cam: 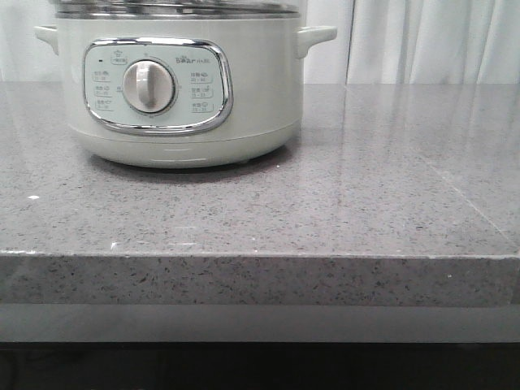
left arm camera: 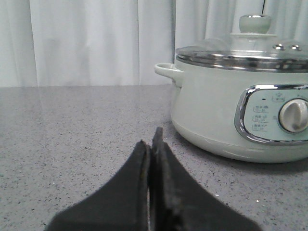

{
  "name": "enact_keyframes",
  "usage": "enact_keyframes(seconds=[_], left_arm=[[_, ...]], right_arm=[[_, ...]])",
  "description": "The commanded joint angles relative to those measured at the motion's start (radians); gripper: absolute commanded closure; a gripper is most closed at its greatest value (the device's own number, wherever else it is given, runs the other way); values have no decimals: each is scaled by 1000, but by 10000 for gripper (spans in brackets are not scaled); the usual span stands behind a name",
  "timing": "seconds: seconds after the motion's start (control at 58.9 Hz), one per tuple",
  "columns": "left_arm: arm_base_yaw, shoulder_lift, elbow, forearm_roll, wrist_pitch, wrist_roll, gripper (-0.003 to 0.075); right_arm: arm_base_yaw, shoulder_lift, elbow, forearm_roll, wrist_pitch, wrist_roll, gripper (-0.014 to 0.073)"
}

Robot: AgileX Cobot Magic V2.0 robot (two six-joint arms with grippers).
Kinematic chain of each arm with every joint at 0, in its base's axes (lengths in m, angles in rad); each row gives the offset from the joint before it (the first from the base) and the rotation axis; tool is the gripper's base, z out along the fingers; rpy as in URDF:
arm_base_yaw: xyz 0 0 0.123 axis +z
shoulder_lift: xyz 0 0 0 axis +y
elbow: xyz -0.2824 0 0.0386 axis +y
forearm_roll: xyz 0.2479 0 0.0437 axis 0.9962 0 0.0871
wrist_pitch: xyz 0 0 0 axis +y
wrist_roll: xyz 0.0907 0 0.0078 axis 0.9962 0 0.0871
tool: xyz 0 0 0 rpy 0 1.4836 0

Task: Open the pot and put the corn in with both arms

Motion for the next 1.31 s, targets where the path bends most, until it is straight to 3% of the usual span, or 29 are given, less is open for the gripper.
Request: enact_keyframes(seconds=[0.0, 0.187, 1.29], left_arm=[[20, -30, 17, -47, -121, 0, 741], [37, -67, 17, -54, -65, 0, 741], [45, -67, 17, -54, -64, 0, 741]], right_arm=[[0, -2, -24, -1, -68, -4, 713], [0, -1, -24, -1, -69, -4, 713], [0, -1, -24, -1, -69, -4, 713]])
